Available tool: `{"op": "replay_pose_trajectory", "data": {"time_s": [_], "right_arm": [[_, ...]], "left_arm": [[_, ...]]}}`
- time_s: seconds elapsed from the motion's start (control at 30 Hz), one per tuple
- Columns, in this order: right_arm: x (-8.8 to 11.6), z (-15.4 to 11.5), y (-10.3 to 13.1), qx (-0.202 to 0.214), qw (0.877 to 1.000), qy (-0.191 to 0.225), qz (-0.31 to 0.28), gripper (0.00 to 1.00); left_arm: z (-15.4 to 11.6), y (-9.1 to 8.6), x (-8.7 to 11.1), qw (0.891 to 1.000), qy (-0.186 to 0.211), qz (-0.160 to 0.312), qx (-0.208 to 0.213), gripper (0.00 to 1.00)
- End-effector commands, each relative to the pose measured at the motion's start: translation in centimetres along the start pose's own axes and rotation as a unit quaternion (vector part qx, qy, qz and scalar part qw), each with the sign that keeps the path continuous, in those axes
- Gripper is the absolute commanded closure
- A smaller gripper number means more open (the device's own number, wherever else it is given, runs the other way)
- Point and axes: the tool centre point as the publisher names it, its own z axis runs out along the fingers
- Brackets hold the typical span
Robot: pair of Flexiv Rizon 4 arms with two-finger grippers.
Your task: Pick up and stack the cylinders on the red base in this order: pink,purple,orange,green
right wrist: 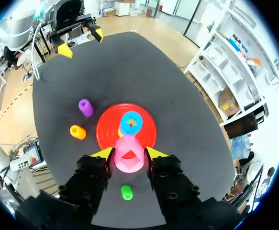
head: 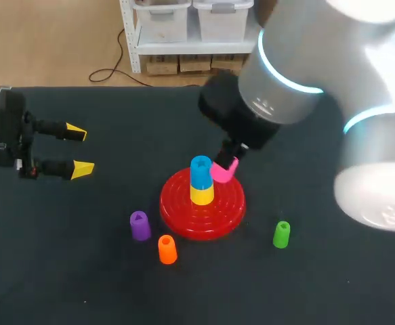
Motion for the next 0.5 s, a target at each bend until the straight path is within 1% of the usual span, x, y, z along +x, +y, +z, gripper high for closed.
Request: {"op": "replay_pose_trajectory", "data": {"time_s": [0.03,0.17,0.5], "right_arm": [[-2.7,1.1,-0.3,-0.001,1.000,0.020,-0.005,1.00],[-3.7,1.6,-0.5,-0.001,1.000,0.021,-0.007,1.00],[-4.9,2.9,-0.6,0.000,0.999,0.030,-0.017,1.00]], "left_arm": [[0.0,0.0,0.2,1.000,-0.003,0.002,-0.001,0.00],[0.0,0.0,0.2,1.000,-0.003,0.002,-0.001,0.00],[0.0,0.0,0.2,1.000,-0.003,0.002,-0.001,0.00]]}}
